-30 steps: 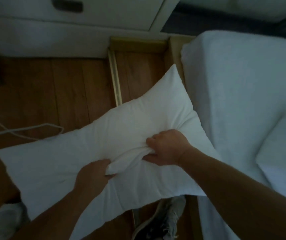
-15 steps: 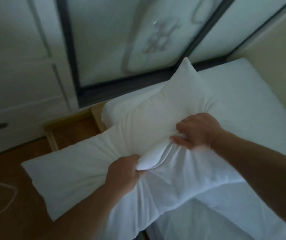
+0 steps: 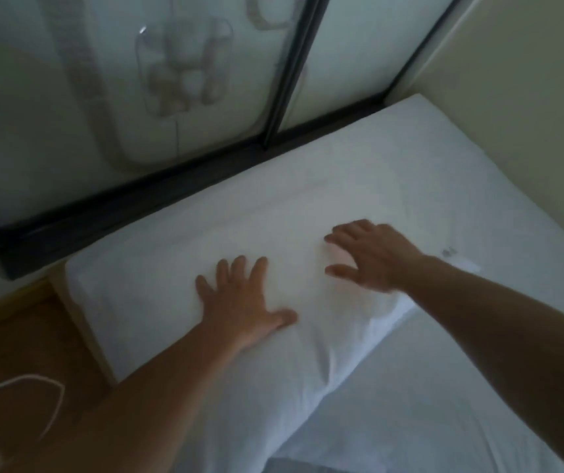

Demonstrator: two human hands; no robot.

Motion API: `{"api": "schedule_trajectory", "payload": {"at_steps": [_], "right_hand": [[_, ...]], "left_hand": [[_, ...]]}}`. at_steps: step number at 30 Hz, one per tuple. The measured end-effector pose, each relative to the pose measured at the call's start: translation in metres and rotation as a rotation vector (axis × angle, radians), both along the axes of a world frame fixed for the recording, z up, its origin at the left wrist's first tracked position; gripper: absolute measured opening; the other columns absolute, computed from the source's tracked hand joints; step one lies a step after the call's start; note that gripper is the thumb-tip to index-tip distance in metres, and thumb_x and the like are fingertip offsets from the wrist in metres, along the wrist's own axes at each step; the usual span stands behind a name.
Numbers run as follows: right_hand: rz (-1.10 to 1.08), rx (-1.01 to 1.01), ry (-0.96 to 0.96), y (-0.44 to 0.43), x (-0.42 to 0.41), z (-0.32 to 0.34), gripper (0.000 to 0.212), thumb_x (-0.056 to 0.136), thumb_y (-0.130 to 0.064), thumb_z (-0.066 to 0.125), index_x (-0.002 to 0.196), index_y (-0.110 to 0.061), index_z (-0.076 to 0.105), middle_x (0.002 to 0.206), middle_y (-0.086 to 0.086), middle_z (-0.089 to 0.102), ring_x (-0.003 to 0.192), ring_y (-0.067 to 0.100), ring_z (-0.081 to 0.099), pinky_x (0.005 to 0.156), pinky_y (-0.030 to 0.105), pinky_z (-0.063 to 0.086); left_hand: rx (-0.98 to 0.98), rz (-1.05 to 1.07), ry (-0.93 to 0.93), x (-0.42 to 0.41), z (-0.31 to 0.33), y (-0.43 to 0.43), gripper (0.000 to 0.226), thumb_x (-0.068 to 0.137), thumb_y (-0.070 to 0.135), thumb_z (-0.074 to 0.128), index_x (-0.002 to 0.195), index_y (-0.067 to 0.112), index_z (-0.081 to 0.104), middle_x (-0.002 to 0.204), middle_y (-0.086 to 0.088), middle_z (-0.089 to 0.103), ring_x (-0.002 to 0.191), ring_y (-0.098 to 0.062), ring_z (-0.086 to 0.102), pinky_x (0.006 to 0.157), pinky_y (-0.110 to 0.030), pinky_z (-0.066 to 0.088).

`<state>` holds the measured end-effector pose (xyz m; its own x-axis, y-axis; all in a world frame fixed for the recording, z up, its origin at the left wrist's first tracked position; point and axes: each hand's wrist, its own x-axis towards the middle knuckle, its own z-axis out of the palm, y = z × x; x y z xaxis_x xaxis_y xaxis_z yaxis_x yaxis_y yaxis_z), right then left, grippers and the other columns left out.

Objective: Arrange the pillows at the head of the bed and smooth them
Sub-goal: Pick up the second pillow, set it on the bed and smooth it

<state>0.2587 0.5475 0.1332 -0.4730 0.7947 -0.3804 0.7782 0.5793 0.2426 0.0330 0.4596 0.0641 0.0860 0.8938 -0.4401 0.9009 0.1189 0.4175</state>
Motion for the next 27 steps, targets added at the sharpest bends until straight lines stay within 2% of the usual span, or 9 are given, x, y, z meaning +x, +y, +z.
{"api": "schedule_trajectory", "payload": {"at_steps": [5,8,11,14,16,18,21,24,27], "right_hand": [[-0.225,-0.144,0.115,0.024,0.015,-0.044,0.107,0.057,-0.093,0.026,0.146,-0.037,0.006,0.159,-0.005,0.006,0.143,0.019,0.005,0.112,0.05,0.017],[-0.42,-0.16,0.142,0.04,0.03,-0.063,0.112,0.049,-0.093,0.042,0.144,-0.044,0.009,0.159,-0.005,0.002,0.144,0.019,0.0,0.111,0.056,0.01],[-0.516,-0.114,0.106,0.036,0.026,-0.089,0.079,0.065,-0.076,0.056,0.135,-0.044,0.037,0.153,-0.005,0.028,0.139,0.019,0.023,0.107,0.057,0.015],[-0.542,0.047,0.089,0.031,0.001,-0.106,0.031,0.087,-0.048,0.049,0.107,-0.028,0.06,0.121,0.001,0.061,0.115,0.021,0.052,0.105,0.054,0.021],[-0.544,0.107,0.071,0.026,-0.013,-0.106,0.022,0.093,-0.034,0.043,0.1,-0.021,0.061,0.109,0.004,0.066,0.106,0.025,0.057,0.105,0.049,0.024],[-0.635,0.193,0.148,0.026,-0.018,-0.09,0.021,0.093,-0.03,0.044,0.097,-0.019,0.062,0.104,0.006,0.066,0.099,0.029,0.06,0.091,0.041,0.036],[-0.688,0.352,0.268,0.033,-0.019,-0.042,0.019,0.091,-0.031,0.048,0.091,-0.02,0.063,0.092,0.005,0.067,0.086,0.031,0.063,0.066,0.033,0.034],[-0.685,0.429,0.288,0.047,-0.009,0.015,0.02,0.091,-0.033,0.049,0.089,-0.02,0.065,0.09,0.006,0.069,0.083,0.032,0.064,0.065,0.032,0.033],[-0.711,0.505,0.311,0.065,0.014,0.071,0.022,0.089,-0.035,0.052,0.089,-0.019,0.066,0.09,0.008,0.071,0.086,0.034,0.063,0.069,0.035,0.041]], "left_hand": [[-0.098,0.043,-0.046,0.007,-0.027,0.03,0.132,0.034,0.095,0.043,0.141,0.039,-0.011,0.158,-0.003,-0.01,0.142,-0.035,-0.011,0.104,-0.069,0.004],[-0.058,0.039,0.009,0.017,-0.049,0.022,0.107,0.058,0.089,0.037,0.143,0.038,-0.004,0.159,-0.005,0.0,0.142,-0.035,-0.002,0.102,-0.071,0.008],[0.073,-0.012,0.157,0.031,-0.06,0.015,0.066,0.086,0.064,0.034,0.142,0.031,0.02,0.152,-0.007,0.025,0.139,-0.031,0.019,0.1,-0.07,0.018],[0.158,-0.06,0.197,0.037,-0.057,0.018,0.038,0.093,0.047,0.034,0.119,0.023,0.048,0.124,-0.004,0.054,0.119,-0.026,0.047,0.101,-0.063,0.027],[0.181,-0.065,0.198,0.033,-0.049,0.021,0.03,0.095,0.042,0.034,0.103,0.021,0.055,0.102,-0.002,0.064,0.098,-0.024,0.061,0.103,-0.056,0.031],[0.209,-0.012,0.177,0.027,-0.034,0.026,0.025,0.093,0.038,0.046,0.09,0.018,0.059,0.082,-0.006,0.07,0.077,-0.028,0.067,0.101,-0.057,0.037],[0.318,0.119,0.054,0.028,0.006,0.032,0.023,0.074,0.024,0.076,0.067,0.009,0.06,0.047,-0.013,0.061,0.042,-0.031,0.061,0.073,-0.06,0.053],[0.345,0.169,-0.111,0.037,0.056,0.049,0.03,0.066,0.021,0.083,0.06,0.01,0.056,0.04,-0.011,0.056,0.035,-0.029,0.056,0.047,-0.042,0.053],[0.372,0.152,-0.215,0.056,0.097,0.076,0.031,0.067,0.025,0.082,0.058,0.013,0.055,0.041,-0.009,0.057,0.036,-0.029,0.056,0.038,-0.03,0.044]]}}
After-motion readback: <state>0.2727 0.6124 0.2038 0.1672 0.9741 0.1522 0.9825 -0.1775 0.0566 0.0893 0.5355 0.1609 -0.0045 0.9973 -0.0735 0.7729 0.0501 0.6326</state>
